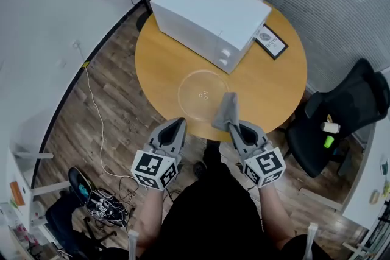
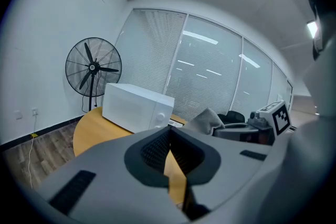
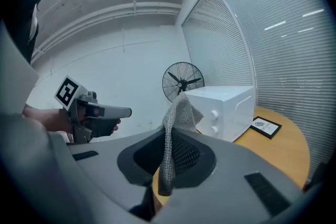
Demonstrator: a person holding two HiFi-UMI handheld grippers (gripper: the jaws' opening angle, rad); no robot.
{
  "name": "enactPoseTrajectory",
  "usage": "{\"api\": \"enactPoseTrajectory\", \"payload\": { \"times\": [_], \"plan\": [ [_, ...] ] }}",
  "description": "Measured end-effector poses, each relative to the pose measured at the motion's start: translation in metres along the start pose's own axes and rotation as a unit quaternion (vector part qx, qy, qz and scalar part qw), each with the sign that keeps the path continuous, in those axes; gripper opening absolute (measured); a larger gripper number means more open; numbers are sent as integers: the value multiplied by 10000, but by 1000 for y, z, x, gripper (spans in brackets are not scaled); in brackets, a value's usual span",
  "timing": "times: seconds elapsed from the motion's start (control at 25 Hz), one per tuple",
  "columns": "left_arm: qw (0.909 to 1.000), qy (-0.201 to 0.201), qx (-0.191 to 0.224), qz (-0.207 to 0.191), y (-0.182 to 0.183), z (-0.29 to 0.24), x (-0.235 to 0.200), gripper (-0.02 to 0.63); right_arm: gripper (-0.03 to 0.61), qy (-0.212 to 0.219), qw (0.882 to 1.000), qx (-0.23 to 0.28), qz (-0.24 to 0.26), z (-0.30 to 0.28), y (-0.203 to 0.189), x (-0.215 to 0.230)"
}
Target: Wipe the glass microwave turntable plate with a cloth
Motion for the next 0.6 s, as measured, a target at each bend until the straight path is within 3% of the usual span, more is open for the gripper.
{"api": "enactPoseTrajectory", "payload": {
  "times": [0.32,0.6],
  "plan": [
    [9973,378,-569,276,-22,-54,-41,-6,20,24,9993,-360,-32,-46,-24,44],
    [9872,786,-1208,685,-66,-90,-73,-6,20,174,9971,-737,66,-85,-51,75]
  ]
}}
Point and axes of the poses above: the fingertips, and each gripper's own axes: z backward along the fingers, x to its right, y out of its top, the point moved 5 cm from there along z, backward along the fingers, and after that the axes turned 7 degrees about x, right-handed, at the moved point
